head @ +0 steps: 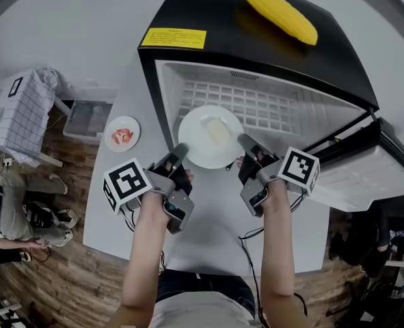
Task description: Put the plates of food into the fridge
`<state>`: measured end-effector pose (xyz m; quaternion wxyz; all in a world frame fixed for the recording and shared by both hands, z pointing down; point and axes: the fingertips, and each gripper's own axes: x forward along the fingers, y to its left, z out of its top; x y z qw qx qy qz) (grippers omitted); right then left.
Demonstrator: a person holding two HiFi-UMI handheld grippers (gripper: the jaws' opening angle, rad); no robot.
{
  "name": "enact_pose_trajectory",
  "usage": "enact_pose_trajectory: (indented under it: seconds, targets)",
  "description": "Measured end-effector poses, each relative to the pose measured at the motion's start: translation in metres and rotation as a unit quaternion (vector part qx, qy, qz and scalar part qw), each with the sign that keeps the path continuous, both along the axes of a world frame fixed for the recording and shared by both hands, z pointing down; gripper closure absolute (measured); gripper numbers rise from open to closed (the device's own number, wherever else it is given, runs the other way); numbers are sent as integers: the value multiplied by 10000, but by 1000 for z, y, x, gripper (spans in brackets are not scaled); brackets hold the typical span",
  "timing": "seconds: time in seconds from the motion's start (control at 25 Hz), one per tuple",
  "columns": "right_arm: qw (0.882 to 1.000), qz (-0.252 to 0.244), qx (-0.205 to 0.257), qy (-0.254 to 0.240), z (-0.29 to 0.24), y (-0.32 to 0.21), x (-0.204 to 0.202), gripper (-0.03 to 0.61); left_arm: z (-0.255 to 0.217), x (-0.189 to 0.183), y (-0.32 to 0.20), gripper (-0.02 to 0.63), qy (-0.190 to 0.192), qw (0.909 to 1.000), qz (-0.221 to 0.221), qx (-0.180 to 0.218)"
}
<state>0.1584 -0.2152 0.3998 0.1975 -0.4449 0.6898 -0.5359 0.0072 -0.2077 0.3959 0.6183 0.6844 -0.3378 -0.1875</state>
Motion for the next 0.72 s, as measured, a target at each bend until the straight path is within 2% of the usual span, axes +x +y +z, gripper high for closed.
enact_pose_trajectory:
  seconds: [0.48,0.72]
  targets:
    - [9991,-34,-227,348,10,-41,1,552,17,2,-32,597,64,9984,-398,-402]
    - [9989,-5,-203,416,13,-47,1,551,18,2,-36,597,85,9979,-497,-415]
